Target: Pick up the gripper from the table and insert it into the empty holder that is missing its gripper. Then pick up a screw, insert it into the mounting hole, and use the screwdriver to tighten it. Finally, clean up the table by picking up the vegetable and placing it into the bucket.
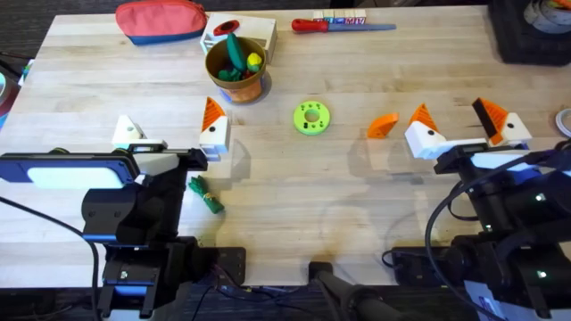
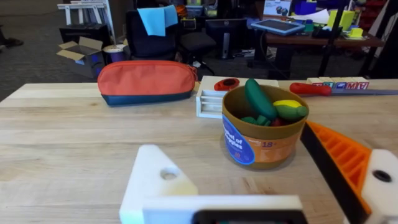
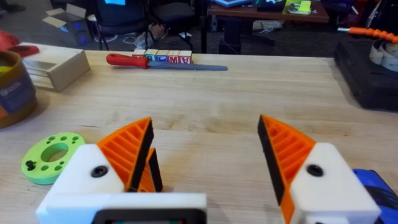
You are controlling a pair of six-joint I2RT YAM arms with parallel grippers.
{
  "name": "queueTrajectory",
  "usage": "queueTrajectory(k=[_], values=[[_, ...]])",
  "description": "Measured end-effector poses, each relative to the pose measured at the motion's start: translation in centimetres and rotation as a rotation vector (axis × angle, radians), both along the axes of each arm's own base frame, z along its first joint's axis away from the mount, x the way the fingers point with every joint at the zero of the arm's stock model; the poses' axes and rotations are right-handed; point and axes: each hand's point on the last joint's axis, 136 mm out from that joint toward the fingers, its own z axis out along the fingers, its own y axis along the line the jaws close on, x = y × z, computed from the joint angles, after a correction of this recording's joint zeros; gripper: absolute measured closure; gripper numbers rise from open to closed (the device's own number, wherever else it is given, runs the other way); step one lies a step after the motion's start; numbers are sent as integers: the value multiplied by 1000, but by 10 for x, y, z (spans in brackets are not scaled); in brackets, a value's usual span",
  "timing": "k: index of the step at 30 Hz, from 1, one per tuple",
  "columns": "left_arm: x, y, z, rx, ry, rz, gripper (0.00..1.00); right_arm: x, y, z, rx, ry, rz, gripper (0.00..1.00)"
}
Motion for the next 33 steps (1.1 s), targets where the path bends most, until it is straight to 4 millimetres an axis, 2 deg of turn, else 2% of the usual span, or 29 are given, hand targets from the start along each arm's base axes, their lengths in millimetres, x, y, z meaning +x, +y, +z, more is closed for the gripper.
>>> queueTrajectory(k=[10, 15, 17, 20, 23, 26, 29, 33], values=[[0, 1, -5, -8, 19, 4, 15, 0, 1, -2, -1, 6, 3, 9], [-3, 6, -16, -74, 85, 37, 15, -1, 1, -2, -1, 14, 7, 11], [-7, 8, -8, -94, 103, 54, 15, -2, 2, -3, -1, 37, 11, 11], [-12, 9, 26, -112, 85, 60, 15, -7, 4, -5, 1, 119, 21, 10], [-18, 10, 67, -121, 94, 68, 15, -12, 4, 10, 2, 190, 26, 10], [-19, 13, 84, -131, 217, 90, 15, -14, 6, 35, 5, 256, 37, 10], [-21, 14, 81, -180, 427, 124, 16, -14, 10, 54, 11, 337, 57, 10], [-22, 13, 63, -282, 682, 192, 15, -5, 16, 72, 24, 421, 91, 10]])
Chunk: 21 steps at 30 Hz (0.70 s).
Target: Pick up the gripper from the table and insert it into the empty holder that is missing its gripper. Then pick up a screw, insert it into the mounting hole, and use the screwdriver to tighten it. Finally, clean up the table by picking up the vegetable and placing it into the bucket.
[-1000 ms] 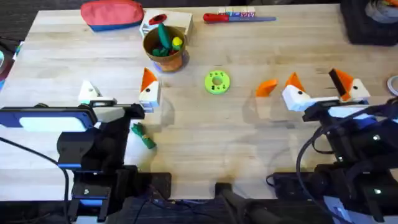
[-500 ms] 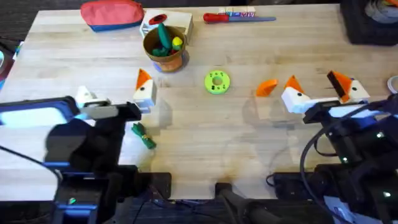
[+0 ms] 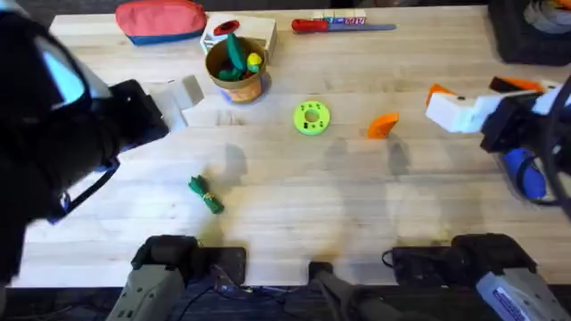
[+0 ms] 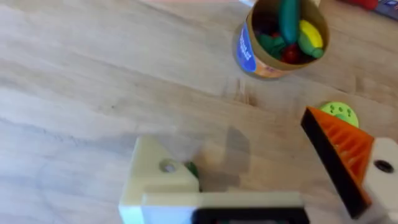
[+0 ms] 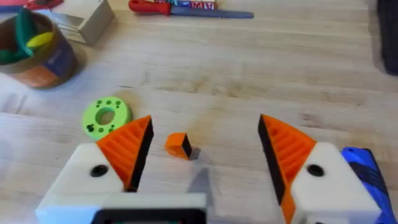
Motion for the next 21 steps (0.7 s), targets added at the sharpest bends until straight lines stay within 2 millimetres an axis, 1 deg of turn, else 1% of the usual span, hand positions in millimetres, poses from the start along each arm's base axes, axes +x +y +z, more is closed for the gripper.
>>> queueTrajectory(k=[1, 3, 5, 7, 8, 10, 11, 12, 14, 16, 17, 18, 19, 20, 21], values=[[0, -1, -6, -24, 48, 16, 16, 3, 1, 4, 2, 9, 4, 10], [-4, -2, -25, -63, 159, 53, 15, 9, 2, 9, 6, 19, 11, 10], [-14, -3, -48, -116, 294, 107, 16, 14, 3, 12, 8, 20, 15, 10], [-27, -6, -67, -176, 418, 182, 15, 17, 4, 11, 10, 26, 19, 10], [-32, -7, -74, -201, 466, 215, 15, 18, 4, 9, 11, 31, 19, 10], [-35, -9, -84, -236, 512, 261, 15, 18, 4, 9, 11, 35, 19, 10], [-35, -9, -88, -247, 524, 277, 40, 18, 4, 9, 11, 35, 19, 10], [-35, -10, -93, -256, 532, 289, 213, 18, 4, 9, 11, 35, 19, 10], [-31, -11, -99, -269, 525, 290, 522, 18, 4, 9, 11, 35, 19, 9], [-19, -16, -97, -279, 483, 249, 825, 18, 4, 9, 11, 35, 19, 10], [-10, -20, -93, -270, 448, 201, 952, 18, 4, 9, 11, 35, 19, 10], [9, -45, -79, -220, 350, -16, 730, 18, 4, 8, 11, 36, 19, 10], [13, -57, -72, -193, 312, -109, 556, 18, 4, 8, 11, 38, 19, 10], [15, -68, -67, -170, 282, -185, 420, 18, 4, 8, 11, 39, 19, 10], [17, -80, -60, -140, 242, -272, 255, 18, 4, 8, 11, 40, 19, 10]])
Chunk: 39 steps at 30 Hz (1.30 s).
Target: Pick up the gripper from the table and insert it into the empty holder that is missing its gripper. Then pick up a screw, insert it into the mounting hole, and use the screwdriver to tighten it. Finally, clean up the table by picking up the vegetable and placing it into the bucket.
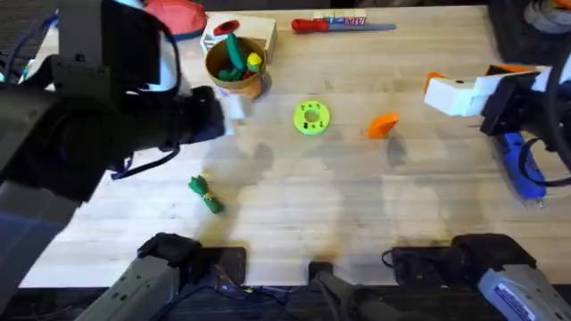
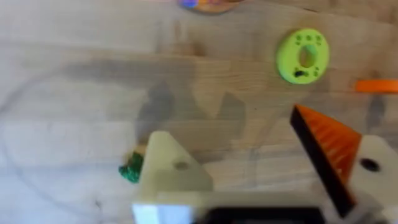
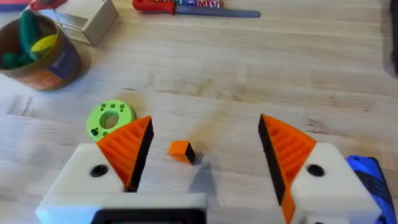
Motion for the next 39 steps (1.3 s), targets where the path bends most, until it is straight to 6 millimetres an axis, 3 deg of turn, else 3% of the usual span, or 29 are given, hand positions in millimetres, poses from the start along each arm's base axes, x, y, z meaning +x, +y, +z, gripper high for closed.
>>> queueTrajectory(k=[1, 2, 8, 13, 22, 32, 35, 39], values=[[1, -11, 6, 14, -44, -80, 104, 0, 0, 0, 0, 0, 0, 10], [1, -25, 13, 29, -95, -172, 34, 0, 0, 0, 0, 1, 0, 10], [-1, -97, 55, 109, -403, -598, 13, 0, 0, 0, 0, 2, 0, 10], [-3, -136, 92, 98, -622, -741, 13, 0, 0, 0, 0, 2, 0, 10], [-3, -140, 96, 112, -656, -771, 12, 0, 0, 0, 0, 2, 0, 10], [6, -150, 118, 109, -811, -783, 13, 0, 0, 0, 0, 2, 0, 10], [4, -150, 111, 99, -912, -773, 13, 0, 0, 0, 0, 2, 0, 9], [-14, -140, 96, 67, -1063, -750, 12, 0, 0, 0, 0, 1, 0, 10]])
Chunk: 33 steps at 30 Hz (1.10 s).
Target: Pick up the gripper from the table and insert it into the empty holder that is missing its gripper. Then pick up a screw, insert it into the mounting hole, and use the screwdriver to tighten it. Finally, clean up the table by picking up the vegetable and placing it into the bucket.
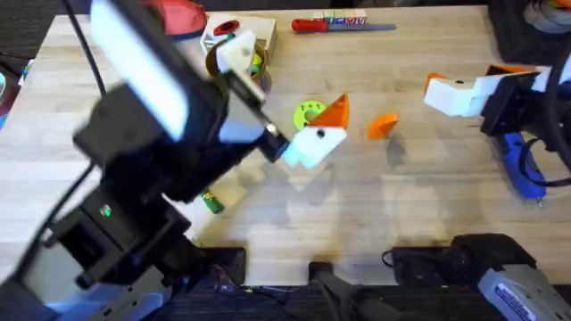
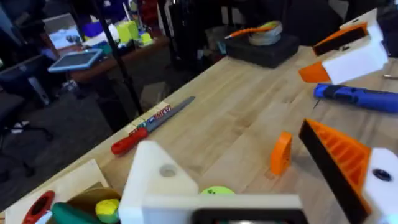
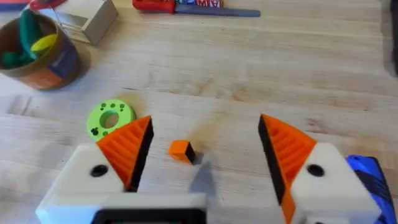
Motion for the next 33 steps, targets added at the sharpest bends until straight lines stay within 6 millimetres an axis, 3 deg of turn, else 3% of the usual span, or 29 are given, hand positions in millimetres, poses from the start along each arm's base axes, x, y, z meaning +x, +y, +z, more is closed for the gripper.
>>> queueTrajectory(k=[8, 14, 17, 21, 27, 33], values=[[-33, 18, -51, -61, -71, -34, 14, 0, 0, 0, 0, 0, 0, 11], [-46, 31, -59, -116, -140, -27, 14, 0, 0, 0, 0, 0, 0, 10], [-47, 38, -71, -109, -127, -5, 13, 0, 0, 0, 0, 0, 0, 10], [-45, 47, -67, -121, -139, 30, 14, 0, 0, 0, 0, 0, 0, 10], [-36, 56, -111, -25, 13, 75, 14, 0, 0, 0, 0, 0, 0, 10], [-24, 72, -111, -25, 14, 157, 14, 0, 0, 0, 0, 0, 0, 10]])
